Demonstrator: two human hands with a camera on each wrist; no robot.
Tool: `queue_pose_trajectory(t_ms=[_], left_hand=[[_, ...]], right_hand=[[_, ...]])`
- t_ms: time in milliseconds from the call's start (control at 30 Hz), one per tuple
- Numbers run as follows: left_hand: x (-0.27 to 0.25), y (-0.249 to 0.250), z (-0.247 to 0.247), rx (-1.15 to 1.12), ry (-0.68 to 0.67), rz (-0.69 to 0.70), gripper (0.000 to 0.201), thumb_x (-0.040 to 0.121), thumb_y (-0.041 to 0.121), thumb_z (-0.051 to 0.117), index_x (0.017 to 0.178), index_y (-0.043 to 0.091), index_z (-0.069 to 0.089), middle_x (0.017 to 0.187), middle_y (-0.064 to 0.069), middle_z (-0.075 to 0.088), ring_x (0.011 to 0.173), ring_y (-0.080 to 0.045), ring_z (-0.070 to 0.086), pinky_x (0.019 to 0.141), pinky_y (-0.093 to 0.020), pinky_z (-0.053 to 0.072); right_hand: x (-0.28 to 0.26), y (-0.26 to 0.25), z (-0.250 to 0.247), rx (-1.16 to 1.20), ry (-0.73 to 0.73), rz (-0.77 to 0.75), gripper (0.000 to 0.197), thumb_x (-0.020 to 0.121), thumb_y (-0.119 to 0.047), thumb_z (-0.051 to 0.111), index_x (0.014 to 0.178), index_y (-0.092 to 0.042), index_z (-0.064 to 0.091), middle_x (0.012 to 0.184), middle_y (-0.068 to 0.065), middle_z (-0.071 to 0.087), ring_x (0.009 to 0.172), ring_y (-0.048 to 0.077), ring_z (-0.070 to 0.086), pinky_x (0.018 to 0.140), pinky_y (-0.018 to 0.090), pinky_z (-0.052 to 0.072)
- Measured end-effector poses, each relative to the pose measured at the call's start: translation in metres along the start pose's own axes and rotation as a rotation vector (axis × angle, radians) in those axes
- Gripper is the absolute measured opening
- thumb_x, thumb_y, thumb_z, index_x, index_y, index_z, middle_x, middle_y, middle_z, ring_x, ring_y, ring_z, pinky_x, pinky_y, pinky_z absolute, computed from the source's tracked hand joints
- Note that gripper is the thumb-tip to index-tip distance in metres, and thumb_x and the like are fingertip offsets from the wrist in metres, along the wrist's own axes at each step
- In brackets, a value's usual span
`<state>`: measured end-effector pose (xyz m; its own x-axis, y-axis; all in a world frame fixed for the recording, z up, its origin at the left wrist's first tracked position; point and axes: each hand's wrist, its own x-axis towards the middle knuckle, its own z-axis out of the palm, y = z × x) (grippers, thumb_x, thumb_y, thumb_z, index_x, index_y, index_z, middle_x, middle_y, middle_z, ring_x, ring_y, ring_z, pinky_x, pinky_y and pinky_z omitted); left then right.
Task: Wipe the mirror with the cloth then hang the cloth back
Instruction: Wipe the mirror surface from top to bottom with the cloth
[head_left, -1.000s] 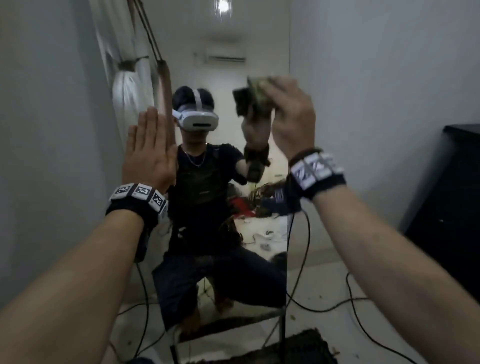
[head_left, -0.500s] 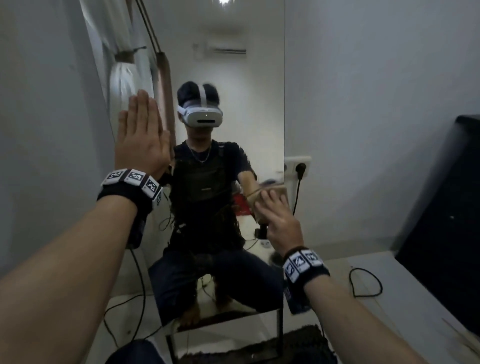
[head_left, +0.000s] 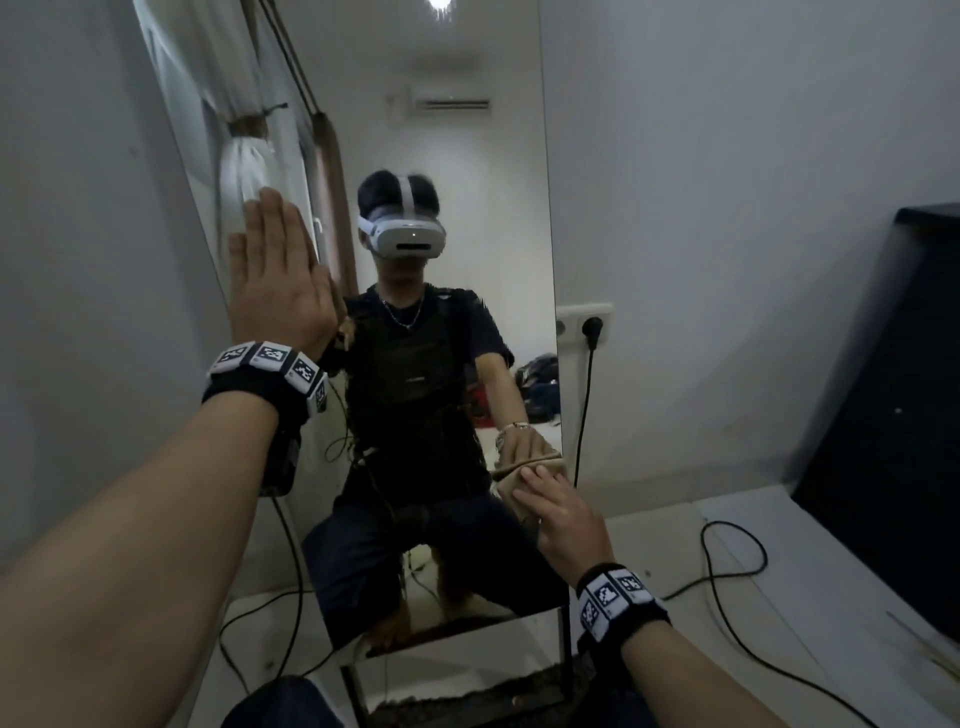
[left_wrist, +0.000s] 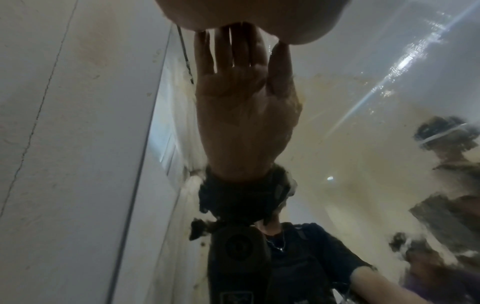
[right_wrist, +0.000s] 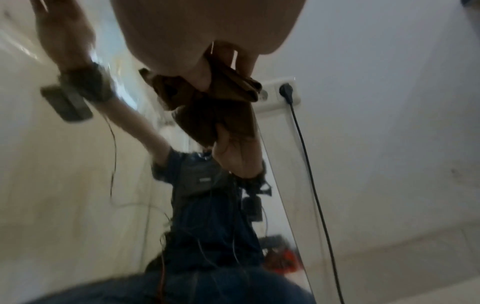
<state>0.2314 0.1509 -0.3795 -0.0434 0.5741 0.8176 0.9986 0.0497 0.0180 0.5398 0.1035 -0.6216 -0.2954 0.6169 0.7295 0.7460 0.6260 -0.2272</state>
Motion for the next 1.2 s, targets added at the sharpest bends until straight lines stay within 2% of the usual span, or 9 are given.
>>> queue_pose_trajectory(t_ms=[67,267,400,533,667,833,1000,1100,1200], left_hand=[[-0.001,0.0,-0.001,-0.008,0.0,0.006,0.062,0.099,0.022,0.03,0.153,0.002,0.005,0.162,-0.016,0.001,0.15,-0.028,-0.001,0.122,-0.046,0.002],[-0.03,0.012,-0.015,-0.205,0.091,-0.189,0.062,0.1,0.022,0.033,0.153,0.002,0.008,0.162,-0.016,0.007,0.15,-0.026,0.004,0.122,-0.042,0.002],[-0.103,0.02,0.006,-0.146,-0.02,-0.042,0.06,0.099,0.026,0.03,0.152,0.003,0.015,0.161,-0.014,0.013,0.15,-0.026,0.01,0.122,-0.046,0.008],[-0.139,0.006,0.028,-0.064,-0.166,-0.059,0.062,0.096,0.028,0.027,0.152,0.001,0.018,0.161,-0.014,0.012,0.149,-0.027,0.013,0.12,-0.049,0.016],[-0.145,0.004,0.036,-0.034,-0.227,-0.043,0.065,0.096,0.026,0.029,0.153,0.003,0.009,0.162,-0.012,0.001,0.15,-0.026,0.003,0.121,-0.048,0.016],[-0.144,0.01,0.034,-0.012,-0.256,-0.076,0.067,0.096,0.028,0.03,0.153,0.003,0.006,0.162,-0.011,-0.003,0.15,-0.026,-0.001,0.121,-0.048,0.013],[-0.144,0.012,0.031,-0.016,-0.276,-0.086,0.069,0.094,0.031,0.029,0.153,0.003,0.007,0.162,-0.013,0.0,0.15,-0.027,0.002,0.121,-0.048,0.014],[-0.145,0.014,0.03,-0.034,-0.259,-0.104,0.07,0.094,0.034,0.031,0.153,0.003,0.008,0.162,-0.012,0.0,0.15,-0.026,0.002,0.121,-0.047,0.012],[-0.146,0.014,0.029,-0.05,-0.247,-0.11,0.072,0.094,0.035,0.031,0.153,0.004,0.006,0.162,-0.011,-0.001,0.15,-0.025,-0.001,0.122,-0.045,0.008]], right_hand=[[0.029,-0.01,-0.027,0.062,0.131,-0.043,0.034,0.079,-0.005,0.048,0.095,-0.015,0.076,0.103,0.007,0.073,0.089,0.024,0.067,0.072,0.036,0.058],[0.223,-0.04,-0.115,0.15,0.534,-0.15,0.033,0.09,-0.013,0.048,0.114,-0.005,0.069,0.114,0.016,0.067,0.104,0.031,0.063,0.092,0.04,0.051],[0.312,-0.048,-0.128,0.018,0.376,-0.021,0.04,0.088,-0.006,0.045,0.123,-0.014,0.063,0.133,0.007,0.058,0.124,0.029,0.051,0.103,0.04,0.043],[0.258,-0.043,-0.075,0.01,0.232,-0.025,0.048,0.088,-0.007,0.034,0.131,-0.013,0.055,0.144,0.006,0.047,0.138,0.029,0.036,0.117,0.043,0.025],[0.159,-0.029,-0.018,0.016,0.207,-0.068,0.049,0.08,0.007,0.059,0.126,-0.01,0.06,0.139,0.007,0.052,0.135,0.029,0.04,0.116,0.048,0.025],[0.056,-0.018,0.019,-0.025,0.08,-0.066,0.061,0.061,0.018,0.065,0.114,-0.011,0.068,0.129,0.006,0.061,0.126,0.028,0.051,0.109,0.05,0.036],[-0.002,-0.014,0.031,-0.109,-0.042,-0.035,0.056,0.059,0.006,0.056,0.107,-0.016,0.072,0.122,0.004,0.066,0.116,0.03,0.06,0.106,0.047,0.036],[-0.026,-0.014,0.032,-0.107,-0.162,-0.014,0.059,0.048,0.008,0.073,0.101,-0.018,0.075,0.115,0.002,0.07,0.108,0.028,0.065,0.091,0.052,0.048],[-0.016,-0.021,0.014,0.023,-0.072,-0.004,0.042,0.065,0.004,0.059,0.099,-0.014,0.075,0.108,0.007,0.071,0.096,0.028,0.069,0.08,0.042,0.058]])
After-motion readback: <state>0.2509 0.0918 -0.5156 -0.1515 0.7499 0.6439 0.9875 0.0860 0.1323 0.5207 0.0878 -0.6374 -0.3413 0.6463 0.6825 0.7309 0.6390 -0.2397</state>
